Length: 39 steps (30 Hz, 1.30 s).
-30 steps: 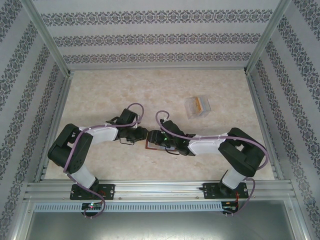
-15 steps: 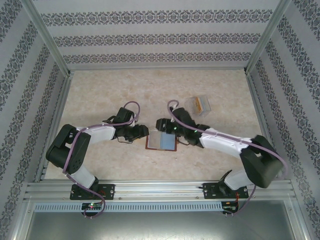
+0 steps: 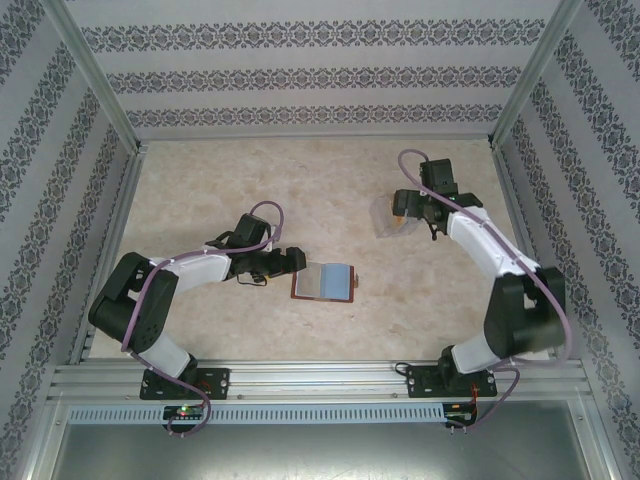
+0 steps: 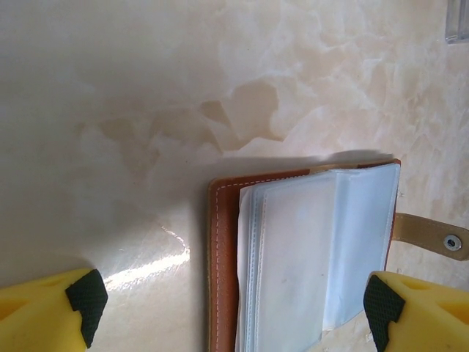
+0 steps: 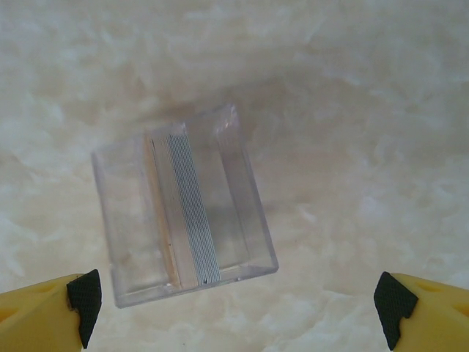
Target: Put the credit cards into the card holder
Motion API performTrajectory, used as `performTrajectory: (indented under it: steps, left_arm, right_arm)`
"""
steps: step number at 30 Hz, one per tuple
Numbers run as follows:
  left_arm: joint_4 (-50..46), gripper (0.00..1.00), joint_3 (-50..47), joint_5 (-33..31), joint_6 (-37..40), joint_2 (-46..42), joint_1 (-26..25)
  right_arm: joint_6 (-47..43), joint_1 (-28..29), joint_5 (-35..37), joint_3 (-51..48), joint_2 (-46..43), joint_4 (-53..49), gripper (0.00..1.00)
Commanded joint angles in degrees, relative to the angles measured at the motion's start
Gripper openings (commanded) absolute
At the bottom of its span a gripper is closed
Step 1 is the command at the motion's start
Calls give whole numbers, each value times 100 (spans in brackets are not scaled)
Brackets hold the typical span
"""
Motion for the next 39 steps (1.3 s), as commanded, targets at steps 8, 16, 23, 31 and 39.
performTrajectory:
  steps: [8, 16, 23, 31, 39]
  left_arm:
    - [-240, 94, 30, -365, 196, -56, -29]
    - [-252, 94, 3, -410, 180, -60, -21]
    - [-205, 94, 11, -424, 153, -36, -27]
    - [-273, 94, 97, -411, 191, 37, -21]
    - [-274, 94, 84, -424, 195, 21, -28]
  right_arm:
    - [-689, -141, -398, 717, 992, -274, 98]
    - [-895, -168, 232, 1112, 1608, -335, 90]
    - [-787, -159, 671, 1135, 1592, -254, 75]
    - [-793, -151, 714, 994, 1467, -94, 57]
    - [-842, -146, 688, 962, 1354, -58, 36]
